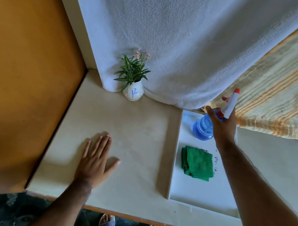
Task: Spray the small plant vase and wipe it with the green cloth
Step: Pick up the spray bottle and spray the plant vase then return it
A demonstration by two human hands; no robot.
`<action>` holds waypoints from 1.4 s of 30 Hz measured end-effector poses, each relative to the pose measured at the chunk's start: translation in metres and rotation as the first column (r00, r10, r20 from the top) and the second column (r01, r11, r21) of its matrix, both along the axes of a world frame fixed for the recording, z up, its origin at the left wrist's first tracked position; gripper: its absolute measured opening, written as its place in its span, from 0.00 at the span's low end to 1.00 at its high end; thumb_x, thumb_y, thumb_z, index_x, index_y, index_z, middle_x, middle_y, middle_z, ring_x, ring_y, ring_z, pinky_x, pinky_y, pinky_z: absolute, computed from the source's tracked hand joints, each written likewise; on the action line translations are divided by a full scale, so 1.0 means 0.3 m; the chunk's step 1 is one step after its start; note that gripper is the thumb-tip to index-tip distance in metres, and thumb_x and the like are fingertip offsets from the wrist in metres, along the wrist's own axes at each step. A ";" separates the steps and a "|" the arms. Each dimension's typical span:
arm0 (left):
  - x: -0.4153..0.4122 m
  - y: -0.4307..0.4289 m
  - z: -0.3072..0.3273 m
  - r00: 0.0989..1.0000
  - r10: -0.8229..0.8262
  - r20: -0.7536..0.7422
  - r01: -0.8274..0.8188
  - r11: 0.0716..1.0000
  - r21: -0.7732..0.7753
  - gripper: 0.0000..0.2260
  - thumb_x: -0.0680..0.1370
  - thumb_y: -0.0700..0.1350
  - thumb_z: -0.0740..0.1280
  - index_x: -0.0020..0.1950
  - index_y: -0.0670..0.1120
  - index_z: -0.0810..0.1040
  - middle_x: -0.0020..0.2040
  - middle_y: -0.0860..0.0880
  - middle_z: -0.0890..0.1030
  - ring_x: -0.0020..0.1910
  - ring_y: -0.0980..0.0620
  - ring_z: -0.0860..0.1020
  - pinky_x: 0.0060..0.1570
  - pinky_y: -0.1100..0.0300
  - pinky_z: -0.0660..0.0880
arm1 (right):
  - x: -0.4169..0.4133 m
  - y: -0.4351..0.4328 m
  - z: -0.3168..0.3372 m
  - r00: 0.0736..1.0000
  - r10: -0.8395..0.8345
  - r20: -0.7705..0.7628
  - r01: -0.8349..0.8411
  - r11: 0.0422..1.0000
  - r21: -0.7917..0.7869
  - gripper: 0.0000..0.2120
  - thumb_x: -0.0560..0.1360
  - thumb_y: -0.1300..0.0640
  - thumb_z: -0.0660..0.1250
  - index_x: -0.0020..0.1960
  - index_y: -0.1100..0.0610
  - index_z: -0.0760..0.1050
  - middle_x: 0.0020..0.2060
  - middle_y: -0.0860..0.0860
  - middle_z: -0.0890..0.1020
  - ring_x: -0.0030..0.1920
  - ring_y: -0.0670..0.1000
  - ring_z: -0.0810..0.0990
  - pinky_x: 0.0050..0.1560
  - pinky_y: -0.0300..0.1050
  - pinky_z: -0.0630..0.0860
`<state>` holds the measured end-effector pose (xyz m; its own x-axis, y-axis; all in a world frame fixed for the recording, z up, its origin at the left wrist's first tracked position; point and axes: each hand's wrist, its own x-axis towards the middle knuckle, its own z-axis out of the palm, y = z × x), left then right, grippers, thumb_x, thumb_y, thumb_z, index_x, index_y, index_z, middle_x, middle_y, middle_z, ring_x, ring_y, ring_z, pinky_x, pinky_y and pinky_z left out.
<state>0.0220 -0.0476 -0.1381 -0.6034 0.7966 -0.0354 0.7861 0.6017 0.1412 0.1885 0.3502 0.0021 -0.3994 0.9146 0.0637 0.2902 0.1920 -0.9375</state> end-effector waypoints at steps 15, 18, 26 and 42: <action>-0.002 -0.007 -0.008 0.997 0.021 -0.077 -0.017 0.998 0.063 0.42 0.79 0.69 0.58 0.84 0.41 0.59 0.85 0.43 0.61 0.84 0.44 0.60 0.79 0.36 0.63 | -0.197 -0.090 0.125 0.986 0.154 -0.065 -0.166 0.941 -0.294 0.07 0.75 0.50 0.75 0.49 0.52 0.82 0.35 0.50 0.85 0.37 0.51 0.83 0.47 0.50 0.80; 0.001 -0.006 -0.007 0.996 0.025 -0.083 -0.019 0.997 0.070 0.42 0.79 0.68 0.58 0.84 0.42 0.60 0.85 0.43 0.62 0.83 0.44 0.61 0.79 0.36 0.63 | -0.304 -0.235 0.082 0.932 0.361 0.031 -0.332 0.886 -0.325 0.09 0.74 0.51 0.76 0.50 0.55 0.82 0.31 0.50 0.85 0.33 0.47 0.83 0.41 0.42 0.78; -0.007 -0.001 -0.012 0.994 0.037 -0.098 -0.023 0.990 0.138 0.39 0.80 0.66 0.61 0.82 0.42 0.64 0.84 0.43 0.65 0.82 0.44 0.65 0.77 0.35 0.66 | -0.468 -0.479 -0.057 0.797 0.542 0.266 -0.429 0.819 -0.380 0.20 0.70 0.41 0.76 0.51 0.56 0.81 0.40 0.53 0.86 0.41 0.50 0.84 0.45 0.43 0.77; -0.010 -0.006 -0.018 0.996 0.038 -0.085 -0.027 0.991 0.130 0.39 0.81 0.67 0.58 0.84 0.43 0.61 0.85 0.44 0.63 0.83 0.45 0.62 0.79 0.36 0.64 | -0.543 -0.481 -0.089 0.802 0.436 0.409 -0.319 0.891 -0.323 0.13 0.71 0.44 0.73 0.41 0.54 0.80 0.31 0.47 0.83 0.35 0.47 0.82 0.34 0.40 0.70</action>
